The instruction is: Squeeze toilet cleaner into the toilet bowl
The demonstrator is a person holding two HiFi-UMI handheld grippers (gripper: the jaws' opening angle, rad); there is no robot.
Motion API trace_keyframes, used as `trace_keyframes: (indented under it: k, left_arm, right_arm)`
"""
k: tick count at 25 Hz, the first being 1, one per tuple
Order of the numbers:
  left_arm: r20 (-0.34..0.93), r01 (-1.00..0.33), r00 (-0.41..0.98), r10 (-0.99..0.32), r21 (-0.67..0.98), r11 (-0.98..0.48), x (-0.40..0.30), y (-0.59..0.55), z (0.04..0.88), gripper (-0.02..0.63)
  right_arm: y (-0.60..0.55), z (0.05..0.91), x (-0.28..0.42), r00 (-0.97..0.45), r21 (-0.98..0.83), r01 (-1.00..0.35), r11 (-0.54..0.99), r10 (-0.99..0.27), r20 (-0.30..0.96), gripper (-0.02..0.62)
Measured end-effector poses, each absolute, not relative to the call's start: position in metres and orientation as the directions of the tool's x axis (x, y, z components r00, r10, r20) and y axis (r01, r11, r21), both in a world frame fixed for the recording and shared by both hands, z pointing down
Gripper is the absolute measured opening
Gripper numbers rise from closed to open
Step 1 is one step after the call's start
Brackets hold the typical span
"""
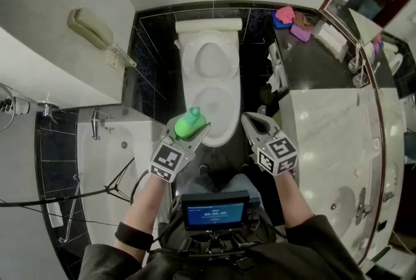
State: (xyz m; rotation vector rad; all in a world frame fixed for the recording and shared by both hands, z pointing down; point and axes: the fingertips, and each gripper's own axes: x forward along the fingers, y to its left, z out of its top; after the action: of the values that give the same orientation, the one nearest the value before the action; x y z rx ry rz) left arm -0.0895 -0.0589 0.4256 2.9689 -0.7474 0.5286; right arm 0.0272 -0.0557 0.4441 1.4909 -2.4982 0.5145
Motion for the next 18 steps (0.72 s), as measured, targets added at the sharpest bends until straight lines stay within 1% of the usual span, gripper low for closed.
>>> trace_keyframes:
  k: [6,12,18]
  left_arm:
    - [0.32,-0.558,0.781,-0.536,-0.027,-0.829,-0.109,-0.056,0.419,0.183]
    - [0.332,-0.613,0.739,-0.587,-0.033,-0.79,-0.118,-0.048,0.421,0.183]
    - [0.321,-0.623,0.733,-0.6,-0.039,-0.782,-0.123,-0.045,0.424,0.181]
  right_arm:
    - [-0.062,0.431,0.009,-0.561,-0.185,-0.827,0.53,-0.764,0.32,0.015]
    - [-0.056,0.431,-0.003,-0.626,-0.189,-0.777,0.6,-0.71,0.322,0.015]
    - [-0.056,0.427,-0.003,-0.628,-0.192,-0.776,0.6,-0.711,0.318,0.015]
